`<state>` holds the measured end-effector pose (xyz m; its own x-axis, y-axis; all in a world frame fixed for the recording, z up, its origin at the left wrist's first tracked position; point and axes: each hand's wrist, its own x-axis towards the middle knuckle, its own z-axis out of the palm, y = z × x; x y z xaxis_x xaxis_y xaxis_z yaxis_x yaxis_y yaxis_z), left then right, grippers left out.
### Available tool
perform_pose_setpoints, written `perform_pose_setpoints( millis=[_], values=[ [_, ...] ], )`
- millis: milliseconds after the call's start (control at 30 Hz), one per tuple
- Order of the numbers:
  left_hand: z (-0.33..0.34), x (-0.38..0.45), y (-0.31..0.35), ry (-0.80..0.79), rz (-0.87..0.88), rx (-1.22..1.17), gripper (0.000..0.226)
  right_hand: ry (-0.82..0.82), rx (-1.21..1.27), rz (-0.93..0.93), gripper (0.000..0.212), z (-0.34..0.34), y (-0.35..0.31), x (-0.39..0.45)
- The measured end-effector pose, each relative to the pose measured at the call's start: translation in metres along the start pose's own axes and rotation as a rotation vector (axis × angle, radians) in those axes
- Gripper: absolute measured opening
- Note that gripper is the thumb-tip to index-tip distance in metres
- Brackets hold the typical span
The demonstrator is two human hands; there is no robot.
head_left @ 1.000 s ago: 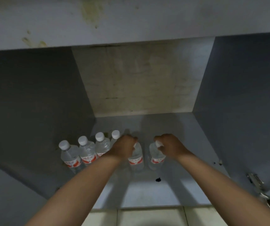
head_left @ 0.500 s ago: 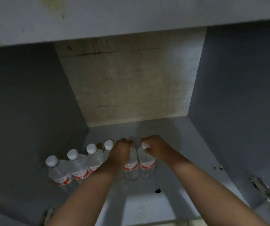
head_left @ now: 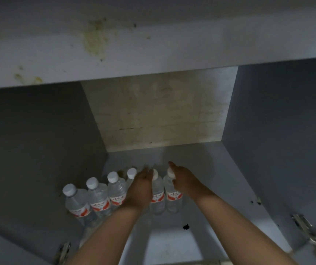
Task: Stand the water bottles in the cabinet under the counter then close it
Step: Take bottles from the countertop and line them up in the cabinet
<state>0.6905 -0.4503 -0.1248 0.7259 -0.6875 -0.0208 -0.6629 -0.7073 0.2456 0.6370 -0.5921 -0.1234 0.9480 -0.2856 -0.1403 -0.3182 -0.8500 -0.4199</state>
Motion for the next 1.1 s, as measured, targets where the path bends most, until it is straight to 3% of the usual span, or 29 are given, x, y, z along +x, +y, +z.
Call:
perform_pose_setpoints(
  millis=[133,233,400,500,600,700,767,900,1100],
  values=[
    [-0.016,-0.023,0.004,0.019,-0.044,0.063,0.055,0.084,-0.025,0.063,0.053,0.0,0.001,-0.022],
    [-0.034,-0.052,0.009,-0.03,-0.099,0.194,0.046,0.209,-0.087,0.018,0.04,-0.012,-0.014,-0.054],
    [-0.093,-0.115,0.044,-0.319,-0.193,0.144,0.05,0.01,-0.362,-0.024,0.031,-0.042,-0.052,-0.131],
    [-0.139,-0.155,0.065,-0.399,-0.268,0.076,0.048,-0.107,-0.38,0.004,0.05,-0.076,-0.081,-0.173],
    [-0.199,-0.193,0.087,-0.461,-0.297,0.052,0.047,-0.16,-0.387,-0.013,0.051,-0.121,-0.114,-0.216],
    [-0.263,-0.223,0.106,-0.435,-0.321,0.045,0.048,-0.179,-0.377,0.012,0.042,-0.176,-0.146,-0.25],
    [-0.304,-0.237,0.116,-0.412,-0.323,0.063,0.049,-0.105,-0.356,0.053,0.029,-0.211,-0.168,-0.265],
    [-0.378,-0.256,0.129,-0.343,-0.297,0.071,0.048,0.036,-0.299,0.066,0.049,-0.27,-0.207,-0.282],
    [-0.464,-0.257,0.126,-0.157,-0.236,0.101,0.047,0.27,-0.325,-0.019,0.032,-0.349,-0.247,-0.281]
  ],
)
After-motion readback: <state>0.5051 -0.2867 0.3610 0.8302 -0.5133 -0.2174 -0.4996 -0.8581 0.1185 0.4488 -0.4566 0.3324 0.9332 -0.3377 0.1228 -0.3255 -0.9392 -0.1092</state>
